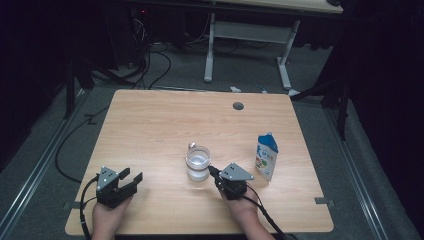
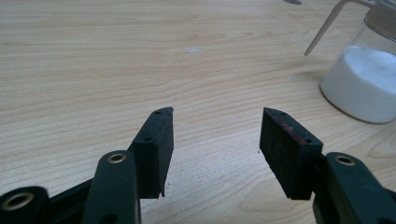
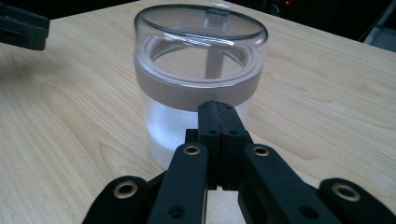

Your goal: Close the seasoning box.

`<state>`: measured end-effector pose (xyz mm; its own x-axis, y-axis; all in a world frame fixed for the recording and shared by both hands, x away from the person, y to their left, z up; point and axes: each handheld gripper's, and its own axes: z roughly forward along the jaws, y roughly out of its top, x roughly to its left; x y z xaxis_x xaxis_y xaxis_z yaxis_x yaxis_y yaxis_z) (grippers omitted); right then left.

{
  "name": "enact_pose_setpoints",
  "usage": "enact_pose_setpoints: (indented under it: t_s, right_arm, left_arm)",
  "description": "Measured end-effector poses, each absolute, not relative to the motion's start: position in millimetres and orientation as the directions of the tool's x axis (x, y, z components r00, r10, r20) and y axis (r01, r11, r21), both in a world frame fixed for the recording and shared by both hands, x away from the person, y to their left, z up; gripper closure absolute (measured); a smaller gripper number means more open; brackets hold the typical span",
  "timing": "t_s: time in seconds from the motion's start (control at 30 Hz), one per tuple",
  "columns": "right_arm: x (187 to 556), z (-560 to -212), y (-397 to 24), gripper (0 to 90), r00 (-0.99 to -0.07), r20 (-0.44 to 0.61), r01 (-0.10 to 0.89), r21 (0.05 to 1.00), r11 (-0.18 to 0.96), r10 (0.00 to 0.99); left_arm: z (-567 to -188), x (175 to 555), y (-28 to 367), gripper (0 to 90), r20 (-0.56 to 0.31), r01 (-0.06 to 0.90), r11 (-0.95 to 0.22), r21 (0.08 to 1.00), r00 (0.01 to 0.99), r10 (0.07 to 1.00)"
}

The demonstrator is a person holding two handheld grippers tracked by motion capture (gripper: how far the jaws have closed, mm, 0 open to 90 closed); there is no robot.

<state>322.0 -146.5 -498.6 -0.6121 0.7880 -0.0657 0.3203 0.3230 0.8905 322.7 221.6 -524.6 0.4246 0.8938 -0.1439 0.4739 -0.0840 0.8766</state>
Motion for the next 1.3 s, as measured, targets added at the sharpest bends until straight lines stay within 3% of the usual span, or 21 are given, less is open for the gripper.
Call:
enact_pose_setpoints:
  t_s: [0.8,1.3]
  right_arm:
    - [324,-499,-105,89.8,-0.686,-0.073,0.282,0.890,0.357,0.724]
    - [337,-498,-120,89.5,-0.628,-0.063,0.323,0.886,0.333,0.776]
  left_arm:
    - [-523,322,226,44.8,-0.153,0.471,-0.072,0.879,0.422,0.894]
    - [-524,322,225,44.8,-0.152,0.473,-0.076,0.878,0.424,0.893]
